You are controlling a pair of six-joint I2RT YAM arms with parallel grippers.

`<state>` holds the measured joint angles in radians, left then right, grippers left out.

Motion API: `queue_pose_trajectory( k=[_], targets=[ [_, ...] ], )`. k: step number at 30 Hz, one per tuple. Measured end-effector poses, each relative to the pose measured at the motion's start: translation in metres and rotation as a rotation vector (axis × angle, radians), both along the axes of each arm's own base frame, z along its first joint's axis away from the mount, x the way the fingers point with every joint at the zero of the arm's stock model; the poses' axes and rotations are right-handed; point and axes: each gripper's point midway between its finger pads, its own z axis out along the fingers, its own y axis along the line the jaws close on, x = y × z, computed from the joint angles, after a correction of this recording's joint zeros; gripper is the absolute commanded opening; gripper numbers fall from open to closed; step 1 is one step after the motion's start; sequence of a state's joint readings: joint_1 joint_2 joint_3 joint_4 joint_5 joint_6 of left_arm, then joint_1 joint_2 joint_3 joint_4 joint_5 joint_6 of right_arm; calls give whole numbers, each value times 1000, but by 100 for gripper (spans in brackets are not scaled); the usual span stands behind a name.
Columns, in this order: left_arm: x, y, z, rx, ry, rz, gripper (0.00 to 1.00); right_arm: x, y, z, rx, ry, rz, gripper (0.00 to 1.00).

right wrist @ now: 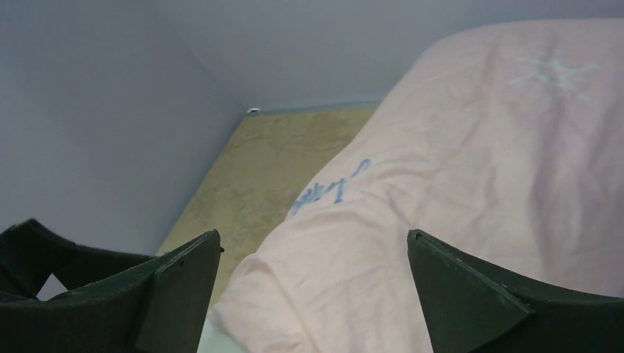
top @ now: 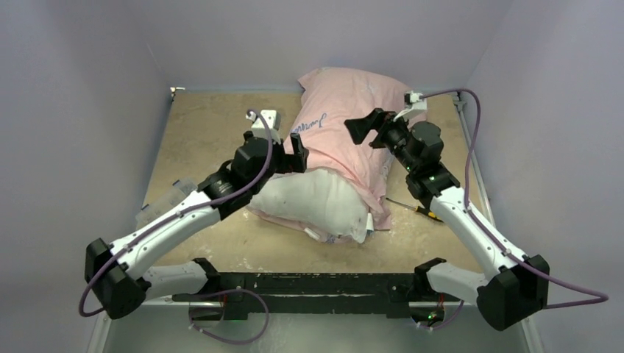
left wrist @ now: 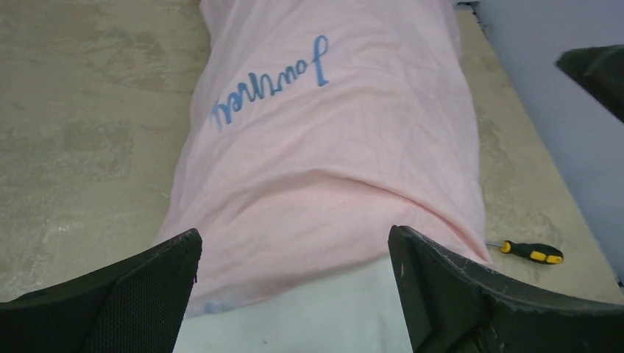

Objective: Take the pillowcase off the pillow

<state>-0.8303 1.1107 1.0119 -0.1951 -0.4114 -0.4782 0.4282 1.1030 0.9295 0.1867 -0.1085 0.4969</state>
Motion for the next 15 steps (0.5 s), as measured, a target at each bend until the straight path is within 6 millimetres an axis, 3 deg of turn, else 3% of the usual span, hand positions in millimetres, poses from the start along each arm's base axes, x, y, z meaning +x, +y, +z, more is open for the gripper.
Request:
queue_pose_trajectory(
  k=[5,9,12,15],
  targets=[
    [40,9,-44,-16,122,51,98,42,-48,-31,35,105,-193,99],
    [62,17,-71,-116,202,47,96,63,-69,-76,47,206,-269,99],
    [68,19,-91,-168,256,33,92,75,-75,-113,42,276,-280,99],
    [57,6,-115,-210,324,-35,82,86,-71,-147,25,331,-249,96]
  ],
)
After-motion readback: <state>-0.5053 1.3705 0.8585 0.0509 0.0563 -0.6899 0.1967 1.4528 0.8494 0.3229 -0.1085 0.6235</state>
